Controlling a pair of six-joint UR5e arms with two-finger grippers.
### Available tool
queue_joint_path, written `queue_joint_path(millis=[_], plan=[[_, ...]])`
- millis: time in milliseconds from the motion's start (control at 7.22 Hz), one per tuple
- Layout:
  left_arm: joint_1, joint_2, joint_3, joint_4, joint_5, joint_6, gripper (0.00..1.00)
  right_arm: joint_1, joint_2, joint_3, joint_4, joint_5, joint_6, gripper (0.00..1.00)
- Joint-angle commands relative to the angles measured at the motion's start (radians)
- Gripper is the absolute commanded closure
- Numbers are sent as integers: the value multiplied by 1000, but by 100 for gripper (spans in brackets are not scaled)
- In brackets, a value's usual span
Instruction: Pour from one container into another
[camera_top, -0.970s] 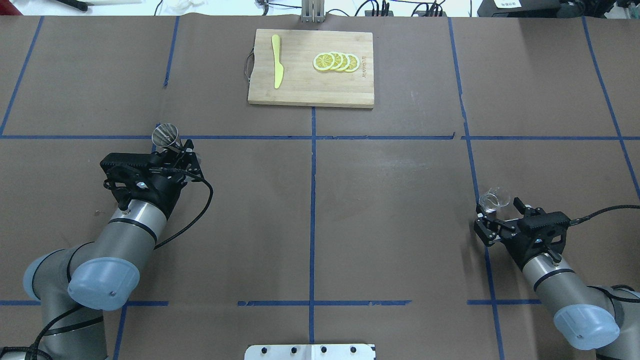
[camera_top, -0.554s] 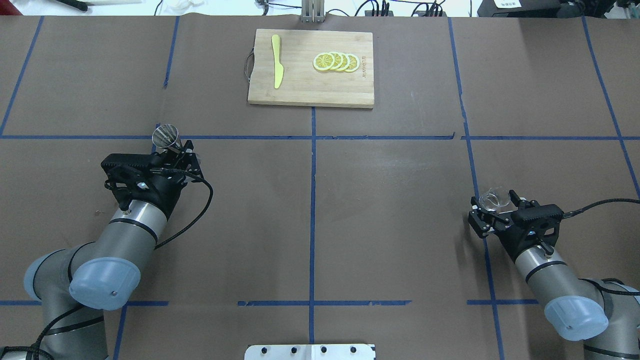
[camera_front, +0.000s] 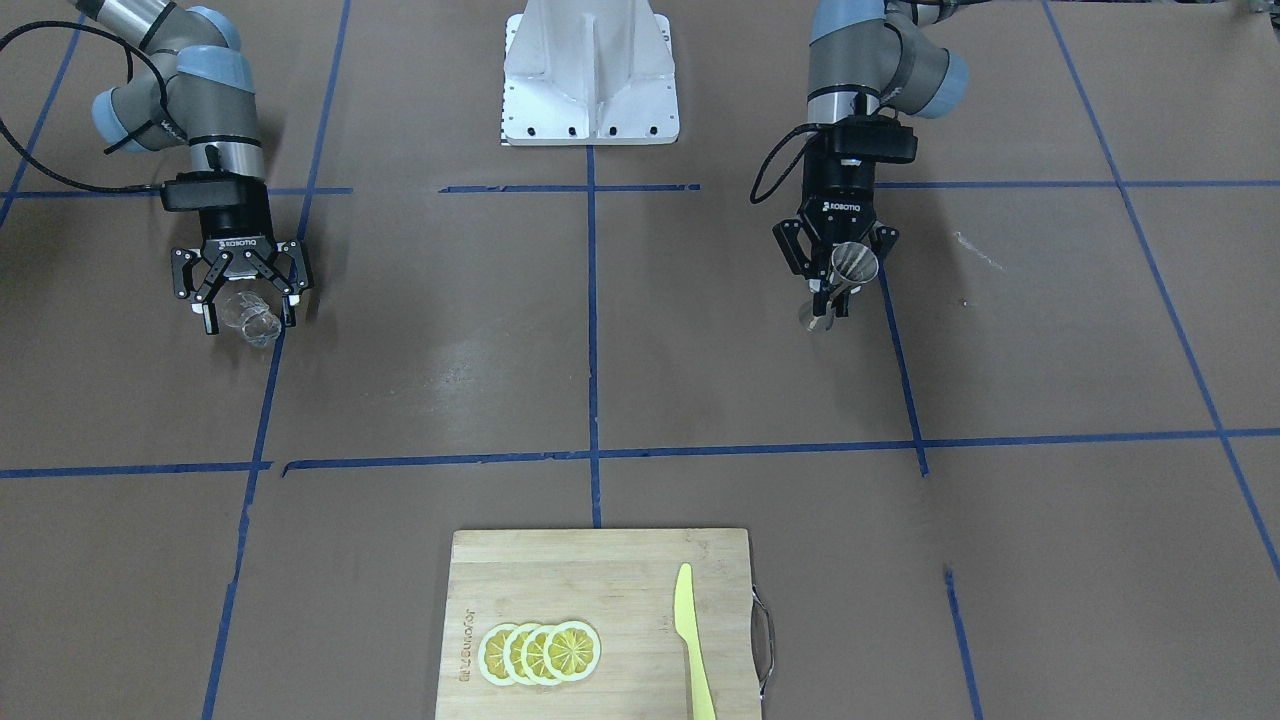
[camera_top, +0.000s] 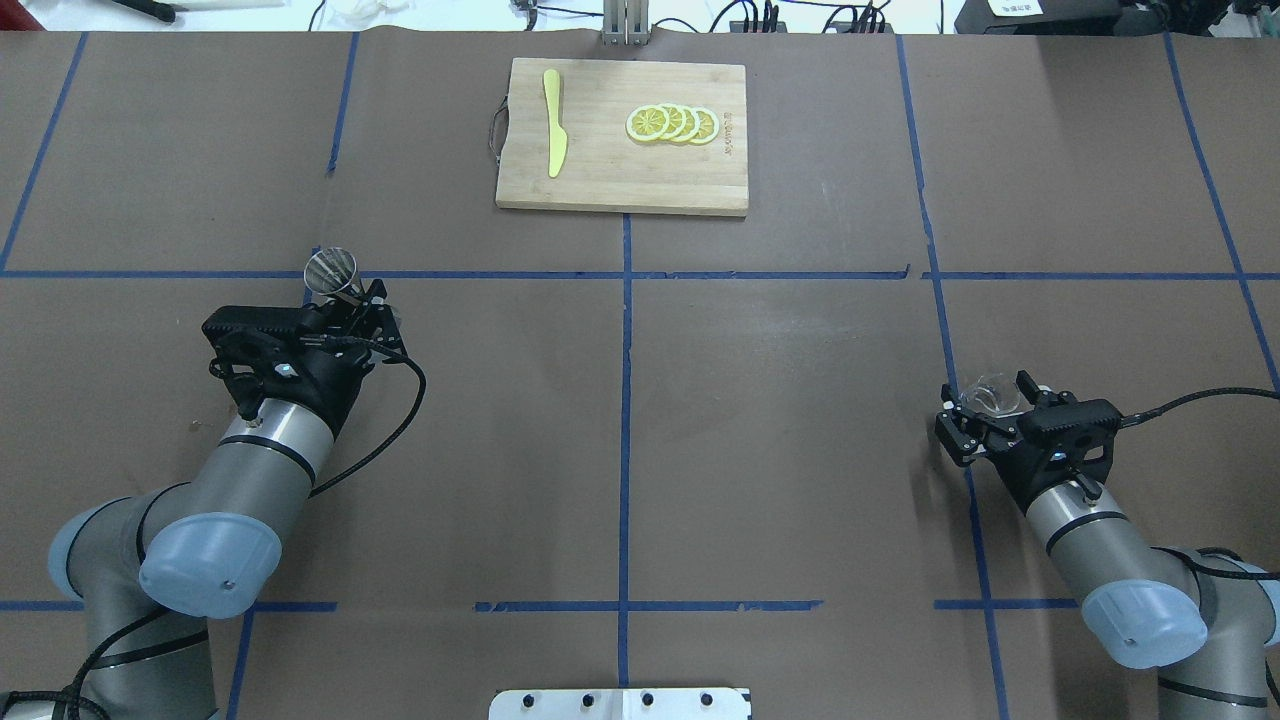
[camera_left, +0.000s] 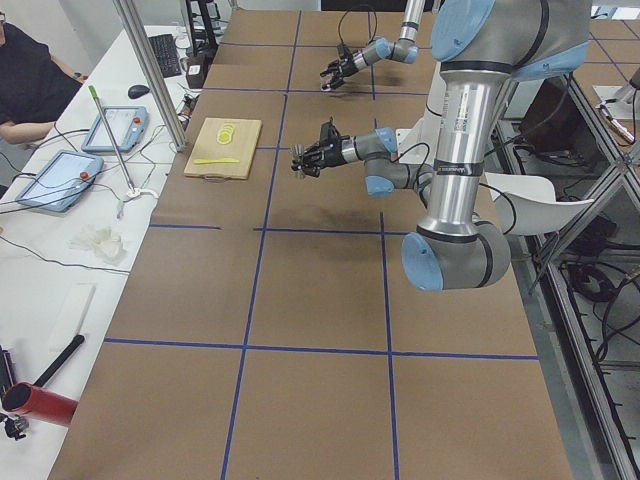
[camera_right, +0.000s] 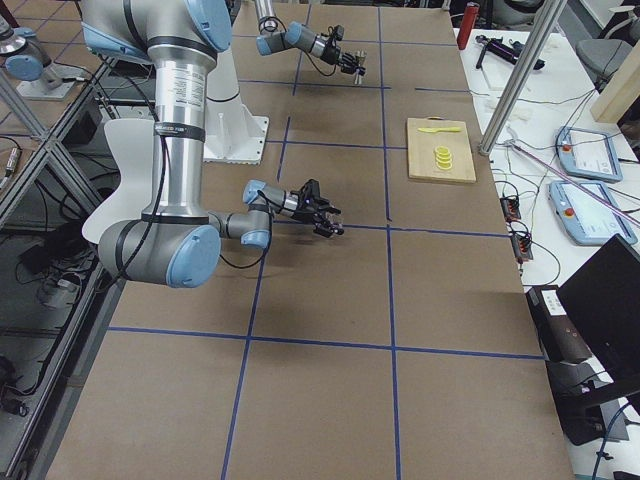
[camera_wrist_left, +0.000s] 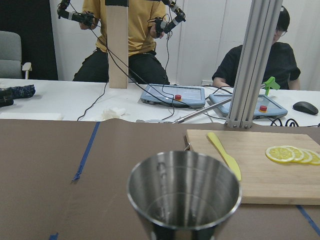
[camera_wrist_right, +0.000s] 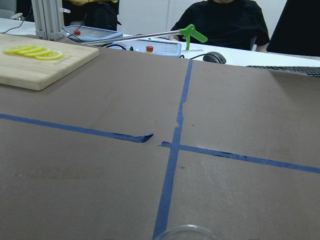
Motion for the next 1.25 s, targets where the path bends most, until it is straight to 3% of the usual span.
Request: queue_joint_path(millis=[0,1108], plan=[[-1,-2,1,0,0,0,100,2,1,-7,7,0,-2,8],[-1,-2,1,0,0,0,100,-8,-4,-22,40,-6,-3,9]])
